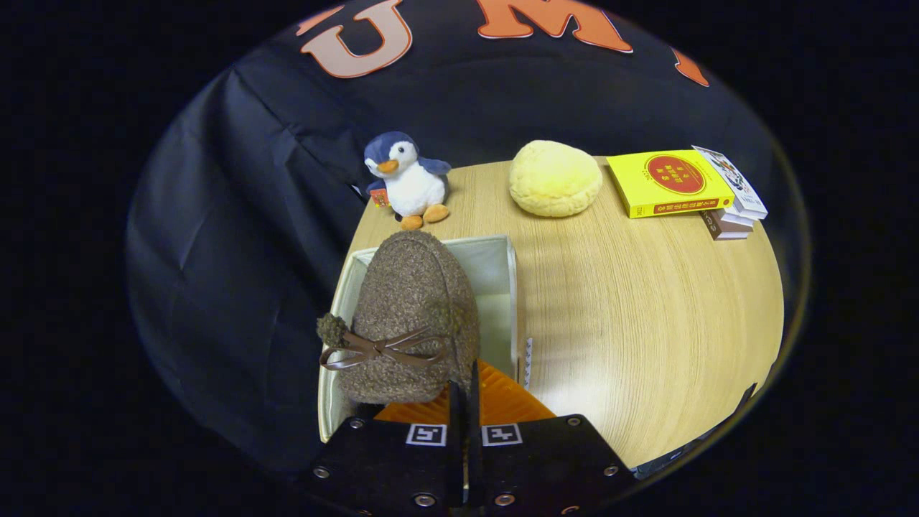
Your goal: Open the storage box then place both shoes into the box .Put the left shoe in first, then the right shoe, with the right side of both shoes facing outward in a uniform manner.
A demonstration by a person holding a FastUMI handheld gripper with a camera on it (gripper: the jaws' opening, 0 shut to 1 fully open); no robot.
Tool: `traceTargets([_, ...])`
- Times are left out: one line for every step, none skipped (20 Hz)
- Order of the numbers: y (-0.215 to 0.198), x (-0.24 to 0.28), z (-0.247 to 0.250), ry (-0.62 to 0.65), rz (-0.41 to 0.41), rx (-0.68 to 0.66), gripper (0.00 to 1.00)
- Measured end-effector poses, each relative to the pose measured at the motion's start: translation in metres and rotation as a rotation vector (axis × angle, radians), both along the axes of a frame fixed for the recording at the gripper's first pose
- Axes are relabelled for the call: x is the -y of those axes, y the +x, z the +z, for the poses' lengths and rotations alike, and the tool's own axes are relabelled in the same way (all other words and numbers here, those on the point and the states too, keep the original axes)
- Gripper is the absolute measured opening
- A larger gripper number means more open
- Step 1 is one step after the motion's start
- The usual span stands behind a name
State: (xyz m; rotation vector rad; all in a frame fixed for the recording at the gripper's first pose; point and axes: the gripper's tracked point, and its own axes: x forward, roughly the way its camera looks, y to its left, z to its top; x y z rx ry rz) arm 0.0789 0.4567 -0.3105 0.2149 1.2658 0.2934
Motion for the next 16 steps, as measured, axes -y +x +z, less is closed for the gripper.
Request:
traceTargets([-0.001, 0.001, -0.004, -0.019, -0.005, -0.002, 0.04])
traceTargets([0.0, 0.003, -0.01, -0.039, -0.005, -0.007, 0.04])
traceTargets([0.001, 0.002, -0.018, -0.056, -0.003, -0.011, 0.04])
traceTargets([0.002, 0.002, -0.023, -0.066, -0.002, -0.018, 0.04])
traceTargets([0.002, -0.001, -0.024, -0.059, 0.001, -0.017, 0.05])
traceTargets([0.001, -0.006, -0.027, -0.056, 0.005, -0.02, 0.08])
traceTargets([-0.001, -0.008, -0.027, -0.054, 0.009, -0.022, 0.11])
traceTargets([-0.003, -0.01, -0.026, -0.062, 0.017, -0.024, 0.16])
traceTargets([-0.002, -0.013, -0.022, -0.051, 0.02, -0.011, 0.18])
traceTargets([0.0, -0.015, -0.016, -0.038, 0.025, 0.005, 0.24])
traceTargets([0.002, -0.016, -0.009, -0.027, 0.03, 0.019, 0.3])
traceTargets([0.005, -0.014, 0.001, -0.013, 0.033, 0.035, 0.35])
traceTargets([0.006, -0.013, 0.011, 0.008, 0.037, 0.053, 0.38])
traceTargets([0.009, -0.013, 0.022, 0.032, 0.041, 0.073, 0.43])
traceTargets([0.009, -0.011, 0.034, 0.058, 0.049, 0.094, 0.45])
traceTargets([0.011, -0.007, 0.046, 0.078, 0.053, 0.115, 0.49])
